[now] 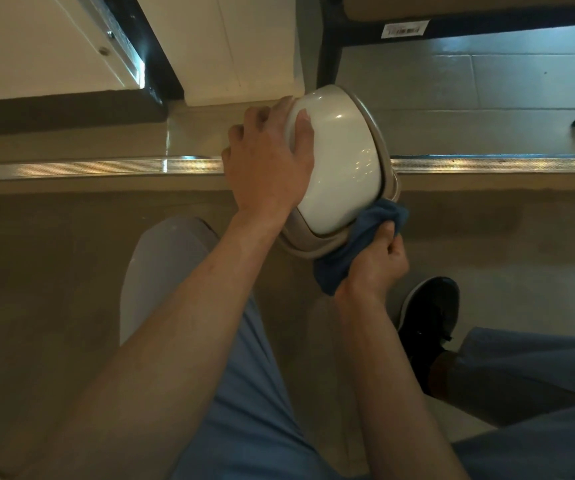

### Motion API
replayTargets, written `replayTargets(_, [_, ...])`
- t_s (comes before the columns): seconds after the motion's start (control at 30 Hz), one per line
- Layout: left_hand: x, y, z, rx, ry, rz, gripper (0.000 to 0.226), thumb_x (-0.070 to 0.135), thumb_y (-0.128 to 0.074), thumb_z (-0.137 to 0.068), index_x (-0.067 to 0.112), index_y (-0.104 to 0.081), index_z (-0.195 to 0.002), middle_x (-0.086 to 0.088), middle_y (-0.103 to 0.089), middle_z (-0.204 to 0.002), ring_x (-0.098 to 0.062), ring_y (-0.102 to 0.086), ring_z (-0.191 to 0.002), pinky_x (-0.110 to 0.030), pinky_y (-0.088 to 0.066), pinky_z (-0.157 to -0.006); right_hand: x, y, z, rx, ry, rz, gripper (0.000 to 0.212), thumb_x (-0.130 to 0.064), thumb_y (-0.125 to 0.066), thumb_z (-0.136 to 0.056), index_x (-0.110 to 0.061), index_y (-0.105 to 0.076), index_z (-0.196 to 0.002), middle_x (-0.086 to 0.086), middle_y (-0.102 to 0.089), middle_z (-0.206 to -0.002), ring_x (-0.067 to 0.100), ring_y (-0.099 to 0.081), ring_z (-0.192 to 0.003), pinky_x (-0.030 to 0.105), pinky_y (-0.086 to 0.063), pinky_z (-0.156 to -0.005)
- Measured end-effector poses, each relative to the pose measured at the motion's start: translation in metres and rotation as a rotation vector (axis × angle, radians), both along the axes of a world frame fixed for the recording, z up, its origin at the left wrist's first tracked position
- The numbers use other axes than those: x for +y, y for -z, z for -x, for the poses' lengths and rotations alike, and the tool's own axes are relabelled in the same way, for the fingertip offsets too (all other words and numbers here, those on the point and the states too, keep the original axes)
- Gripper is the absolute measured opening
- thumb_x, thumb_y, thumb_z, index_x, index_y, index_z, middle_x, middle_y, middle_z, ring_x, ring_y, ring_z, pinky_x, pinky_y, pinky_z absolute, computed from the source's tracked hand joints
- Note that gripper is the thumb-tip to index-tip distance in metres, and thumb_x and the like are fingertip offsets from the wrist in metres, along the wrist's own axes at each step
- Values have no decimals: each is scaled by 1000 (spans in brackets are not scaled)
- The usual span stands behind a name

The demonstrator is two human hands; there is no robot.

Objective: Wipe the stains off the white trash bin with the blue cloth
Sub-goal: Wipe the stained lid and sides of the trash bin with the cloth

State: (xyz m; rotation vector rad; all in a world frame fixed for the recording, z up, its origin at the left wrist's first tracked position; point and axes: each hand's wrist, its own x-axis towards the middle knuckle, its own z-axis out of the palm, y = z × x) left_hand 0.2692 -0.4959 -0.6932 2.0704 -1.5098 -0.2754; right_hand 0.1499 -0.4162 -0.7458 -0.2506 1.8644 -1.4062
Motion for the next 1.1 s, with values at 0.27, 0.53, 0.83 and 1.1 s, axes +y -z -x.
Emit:
replayTargets(0.27, [1,-1,0,92,8,53,43,54,-43,-101,33,-59,-136,1,-60,-132,-25,-54,-117,-45,-48,-96,29,-42,16,116,-87,135,25,-26,-47,-106,-18,-68,-97,-10,-70,-82,0,-66,-80,21,-51,-71])
replayTargets(0.53, [-5,-7,-19,313,128,-11,41,56,-54,-95,32,-63,-128,10,-61,-131,-17,-52,-123,-44,-44,-106,21,-90,22,175,-223,314,27,-20,-48,-105,-21,-65,-85,-13,-63,-68,0,-59,-67,14,-45,-60])
replayTargets(0.83, [50,-51,1,781,135,376,26,22,-47,-107,16,-60,-129,4,-63,-127,-15,-61,-119,-38,-54,-99,-25,-153,0,2,-725,408,18,-21,-54,-102,-20,-71,-95,6,-72,-92,22,-69,-94,45,-58,-85])
replayTargets(1.1, [54,-41,-18,1283,-196,144,27,31,-40,-109,22,-61,-123,-4,-72,-112,-18,-70,-99,-27,-57,-75,-95,-166,-14,398,-1428,422,24,-24,-52,-104,-18,-69,-120,-13,-70,-101,-3,-66,-93,16,-54,-83])
